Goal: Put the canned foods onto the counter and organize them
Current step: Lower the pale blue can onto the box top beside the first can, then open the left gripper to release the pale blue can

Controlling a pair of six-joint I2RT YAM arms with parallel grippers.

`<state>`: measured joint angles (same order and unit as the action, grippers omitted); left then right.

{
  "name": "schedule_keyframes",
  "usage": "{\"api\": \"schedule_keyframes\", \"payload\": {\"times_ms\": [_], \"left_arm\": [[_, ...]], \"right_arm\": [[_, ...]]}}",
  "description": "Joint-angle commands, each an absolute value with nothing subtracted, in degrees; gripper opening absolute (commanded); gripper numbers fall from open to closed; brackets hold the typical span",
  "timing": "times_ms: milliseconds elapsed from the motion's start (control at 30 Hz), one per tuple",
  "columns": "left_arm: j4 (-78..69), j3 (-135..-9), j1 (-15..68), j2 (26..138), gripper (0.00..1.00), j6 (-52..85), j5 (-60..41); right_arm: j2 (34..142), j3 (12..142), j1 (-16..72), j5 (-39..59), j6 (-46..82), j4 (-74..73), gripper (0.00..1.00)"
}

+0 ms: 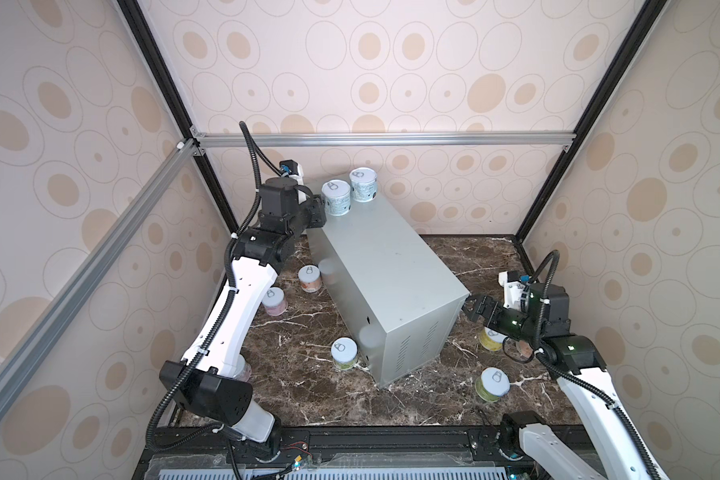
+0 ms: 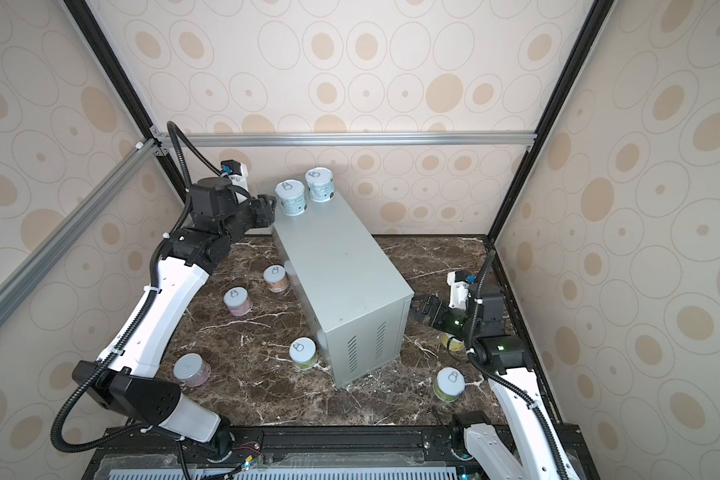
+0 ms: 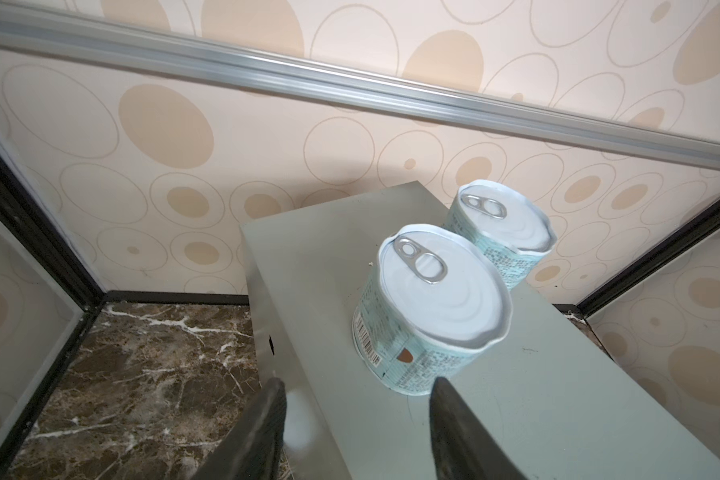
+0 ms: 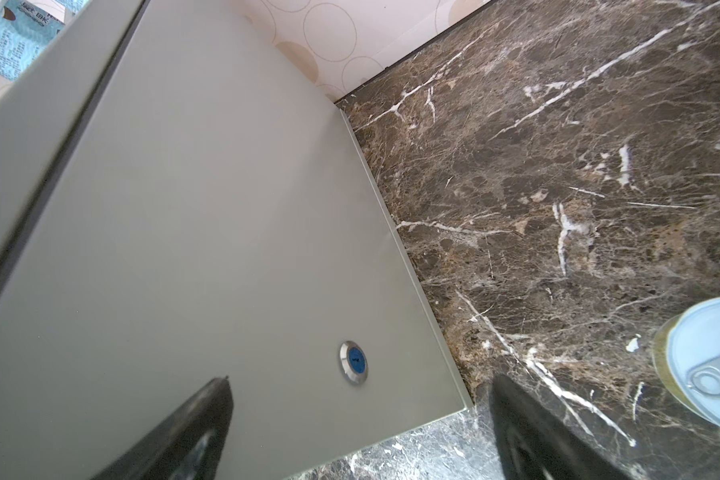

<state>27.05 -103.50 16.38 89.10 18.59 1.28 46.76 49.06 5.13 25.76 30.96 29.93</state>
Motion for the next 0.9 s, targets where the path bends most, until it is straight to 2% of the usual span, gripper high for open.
{"api": "schedule_keyframes", "payload": {"times_ms": [0, 867], "left_arm": [[29.22, -105.64, 16.08, 90.94, 0.52, 19.5, -0.14], [27.08, -107.31, 16.17, 98.13, 0.52, 21.71, -0.88]], "right_arm": [[45.92, 48.62, 5.22, 26.43, 30.59, 28.72, 0.99], [48.05, 49.57, 5.38, 26.46, 30.4, 28.61, 0.98]]}}
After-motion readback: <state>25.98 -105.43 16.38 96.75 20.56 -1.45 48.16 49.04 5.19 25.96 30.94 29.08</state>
